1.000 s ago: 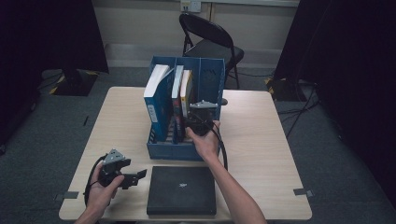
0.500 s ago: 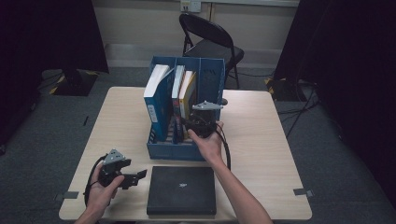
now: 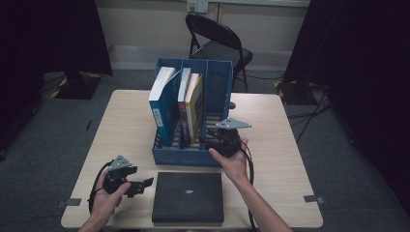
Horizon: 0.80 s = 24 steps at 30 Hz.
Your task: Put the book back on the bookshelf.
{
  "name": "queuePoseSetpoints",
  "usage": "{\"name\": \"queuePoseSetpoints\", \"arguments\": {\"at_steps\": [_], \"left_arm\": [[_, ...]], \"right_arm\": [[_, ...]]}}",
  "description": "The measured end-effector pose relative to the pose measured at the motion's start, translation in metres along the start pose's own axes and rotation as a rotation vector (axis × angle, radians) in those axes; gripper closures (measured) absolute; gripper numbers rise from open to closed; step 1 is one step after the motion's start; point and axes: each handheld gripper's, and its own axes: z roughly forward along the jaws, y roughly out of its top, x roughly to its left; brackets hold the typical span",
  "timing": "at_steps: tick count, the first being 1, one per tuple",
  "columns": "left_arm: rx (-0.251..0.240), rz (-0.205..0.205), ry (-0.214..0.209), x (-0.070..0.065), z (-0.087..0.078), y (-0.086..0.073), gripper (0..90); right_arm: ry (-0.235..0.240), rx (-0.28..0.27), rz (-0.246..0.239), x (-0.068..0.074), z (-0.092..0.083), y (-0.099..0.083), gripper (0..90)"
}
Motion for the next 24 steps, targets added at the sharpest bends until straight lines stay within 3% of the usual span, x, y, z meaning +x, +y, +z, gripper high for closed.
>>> {"name": "queuePoseSetpoints", "arguments": {"at_steps": [7, 14, 17, 24], "left_arm": [[0.022, 0.027, -0.023, -0.006, 0.002, 0.001, 18.6], [0.031, 0.041, -0.049, -0.011, 0.004, 0.002, 18.5], [0.036, 0.023, -0.025, -0.014, 0.007, 0.004, 19.2], [0.033, 0.005, -0.031, -0.015, 0.01, 0.008, 19.2]], "right_arm": [[0.022, 0.016, -0.025, 0.006, -0.031, -0.017, 54.5], [0.026, 0.046, 0.008, 0.008, -0.055, -0.051, 57.0], [0.023, 0.085, 0.007, 0.007, -0.058, -0.064, 56.7], [0.031, 0.167, 0.008, 0.007, -0.056, -0.093, 52.7]]}}
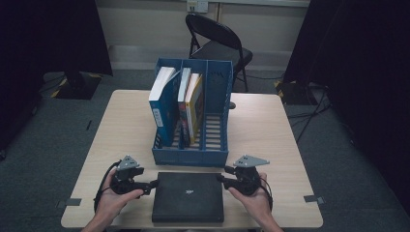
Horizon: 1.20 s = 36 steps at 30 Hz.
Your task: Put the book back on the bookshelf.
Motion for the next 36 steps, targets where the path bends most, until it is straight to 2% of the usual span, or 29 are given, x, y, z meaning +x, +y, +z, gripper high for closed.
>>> {"name": "queuePoseSetpoints", "arguments": {"at_steps": [2, 5, 7, 10, 12, 14, 16, 18, 19, 21, 22, 24, 32, 36], "left_arm": [[0.011, 0.033, 0.006, -0.003, 0.002, 0.0, 22.6], [0.01, 0.036, 0.005, -0.006, 0.006, 0.002, 24.6], [0.003, 0.03, 0.002, -0.007, 0.01, 0.003, 26.7], [0.005, 0.074, -0.029, -0.011, 0.015, 0.004, 29.5], [0.011, 0.127, -0.036, -0.015, 0.019, 0.004, 32.2], [0.021, 0.13, -0.074, -0.016, 0.021, 0.003, 32.9], [0.021, 0.134, -0.075, -0.017, 0.022, 0.003, 32.6], [0.022, 0.121, -0.082, -0.016, 0.022, 0.003, 32.3], [0.02, 0.116, -0.084, -0.015, 0.023, 0.003, 31.9], [0.025, 0.103, -0.091, -0.014, 0.023, 0.003, 31.0], [0.018, 0.112, -0.094, -0.013, 0.024, 0.003, 30.2], [0.0, 0.134, -0.094, -0.014, 0.026, 0.002, 27.5], [0.03, 0.127, -0.1, -0.012, 0.025, 0.004, 26.7], [0.028, 0.122, -0.105, -0.01, 0.018, -0.002, 26.6]], "right_arm": [[0.003, 0.013, -0.006, 0.003, 0.001, -0.005, 51.4], [0.002, 0.004, 0.005, 0.004, 0.001, -0.012, 49.5], [-0.012, 0.022, 0.003, 0.005, 0.003, -0.017, 48.1], [-0.003, 0.042, 0.028, 0.003, 0.005, -0.022, 44.5], [0.005, 0.056, 0.041, 0.004, 0.006, -0.025, 41.4], [0.008, 0.063, 0.052, 0.005, 0.007, -0.026, 39.2], [0.013, 0.073, 0.054, 0.005, 0.01, -0.027, 38.8], [0.049, 0.078, 0.066, 0.006, 0.012, -0.029, 39.3], [0.068, 0.077, 0.054, 0.008, 0.014, -0.029, 39.8], [0.038, 0.076, 0.028, 0.014, 0.014, -0.027, 39.9], [0.036, 0.079, 0.034, 0.014, 0.015, -0.027, 40.1], [0.039, 0.081, 0.037, 0.014, 0.015, -0.027, 40.3], [0.036, 0.088, 0.035, 0.013, 0.018, -0.024, 40.6], [0.055, 0.089, 0.023, 0.011, 0.023, -0.021, 41.7]]}}
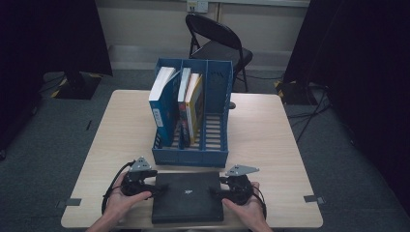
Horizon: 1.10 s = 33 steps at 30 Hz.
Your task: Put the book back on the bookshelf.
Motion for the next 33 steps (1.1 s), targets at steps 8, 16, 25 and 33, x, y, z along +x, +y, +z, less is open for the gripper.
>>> {"name": "queuePoseSetpoints", "arguments": {"at_steps": [8, 16, 25, 33], "left_arm": [[0.051, 0.006, -0.006, 0.005, -0.014, -0.002, 34.5], [0.042, 0.067, -0.029, -0.004, -0.001, 0.01, 43.0], [0.054, 0.058, -0.06, -0.008, -0.005, 0.005, 44.7], [0.072, 0.051, -0.091, -0.012, -0.008, 0.002, 45.3]], "right_arm": [[0.031, -0.012, -0.009, -0.002, 0.011, 0.008, 43.9], [0.068, -0.007, -0.03, -0.002, 0.019, 0.014, 44.5], [0.084, -0.004, -0.051, 0.001, 0.03, 0.023, 46.5], [0.082, 0.002, -0.086, 0.008, 0.039, 0.032, 47.9]]}}
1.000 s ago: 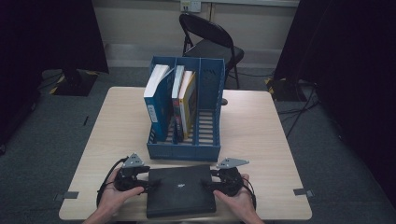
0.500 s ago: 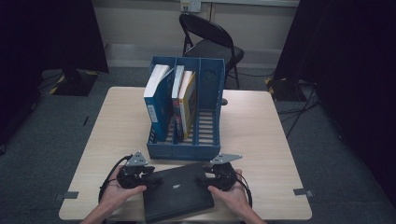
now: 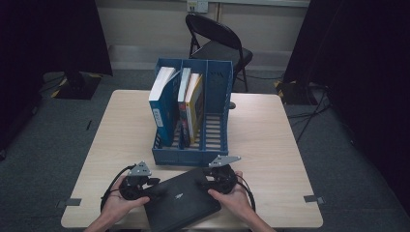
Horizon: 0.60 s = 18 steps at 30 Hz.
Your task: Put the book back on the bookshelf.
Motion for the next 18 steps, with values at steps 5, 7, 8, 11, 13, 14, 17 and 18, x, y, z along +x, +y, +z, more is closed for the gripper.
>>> {"name": "queuePoseSetpoints", "arguments": {"at_steps": [5, 7, 8, 11, 13, 14, 17, 18], "left_arm": [[0.013, 0.0, -0.028, -0.002, 0.001, 0.001, 46.1], [0.014, -0.005, -0.033, -0.002, 0.002, 0.001, 46.2], [0.016, -0.005, -0.035, -0.002, 0.002, 0.001, 46.3], [0.016, -0.008, -0.035, -0.002, 0.002, 0.001, 46.4], [0.013, -0.011, -0.032, -0.003, 0.003, 0.002, 46.4], [0.009, -0.01, -0.033, -0.004, 0.004, 0.002, 46.2], [-0.003, -0.028, -0.021, -0.006, 0.008, 0.005, 45.4], [-0.007, -0.031, -0.016, -0.006, 0.01, 0.006, 45.2]], "right_arm": [[0.014, 0.02, -0.021, 0.002, 0.008, 0.009, 48.7], [0.014, 0.028, -0.036, 0.003, 0.011, 0.012, 48.8], [0.018, 0.028, -0.038, 0.003, 0.012, 0.013, 48.9], [0.006, 0.026, -0.043, 0.004, 0.015, 0.017, 49.0], [0.009, 0.019, -0.036, 0.003, 0.019, 0.018, 49.1], [0.01, 0.013, -0.029, 0.003, 0.02, 0.019, 49.1], [0.01, 0.004, -0.029, 0.003, 0.02, 0.018, 49.2], [0.011, -0.002, -0.025, 0.003, 0.02, 0.017, 49.1]]}}
